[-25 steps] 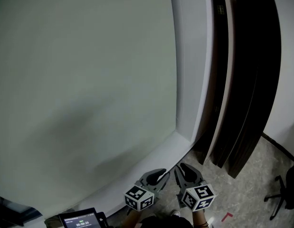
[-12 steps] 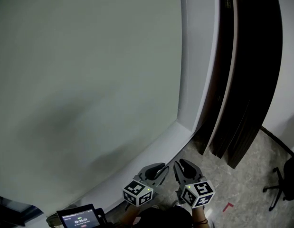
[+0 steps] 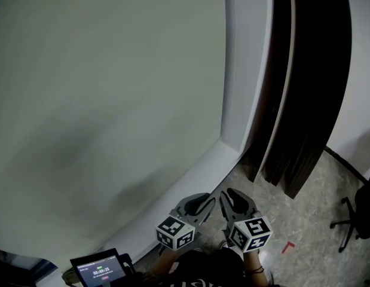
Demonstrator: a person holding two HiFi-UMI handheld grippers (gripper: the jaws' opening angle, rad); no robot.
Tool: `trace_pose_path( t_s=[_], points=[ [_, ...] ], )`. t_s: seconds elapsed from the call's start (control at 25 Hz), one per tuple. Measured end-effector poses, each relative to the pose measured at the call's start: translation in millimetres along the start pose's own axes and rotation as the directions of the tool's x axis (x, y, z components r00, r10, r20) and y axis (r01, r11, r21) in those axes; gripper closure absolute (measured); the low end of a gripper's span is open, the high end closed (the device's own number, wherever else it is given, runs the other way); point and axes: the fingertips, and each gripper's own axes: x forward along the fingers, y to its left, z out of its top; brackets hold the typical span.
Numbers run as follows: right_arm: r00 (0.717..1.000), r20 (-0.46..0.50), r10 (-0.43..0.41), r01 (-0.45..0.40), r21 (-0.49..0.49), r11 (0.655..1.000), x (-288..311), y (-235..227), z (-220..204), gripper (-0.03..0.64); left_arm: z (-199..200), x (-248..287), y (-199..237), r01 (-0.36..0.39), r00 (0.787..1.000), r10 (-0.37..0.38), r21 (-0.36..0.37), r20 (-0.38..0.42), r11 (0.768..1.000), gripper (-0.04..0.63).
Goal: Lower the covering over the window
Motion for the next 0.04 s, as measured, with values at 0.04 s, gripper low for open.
trace_pose_path(
  t_s=[0.04],
  points=[
    [1.000, -0.003, 0.004, -0.004, 0.010, 1.000, 0.1, 1.5, -0.8, 0.529, -0.4, 0.2, 0.2, 0.002, 1.000, -0.002, 0.002, -0.001, 1.000, 0.525]
  ],
)
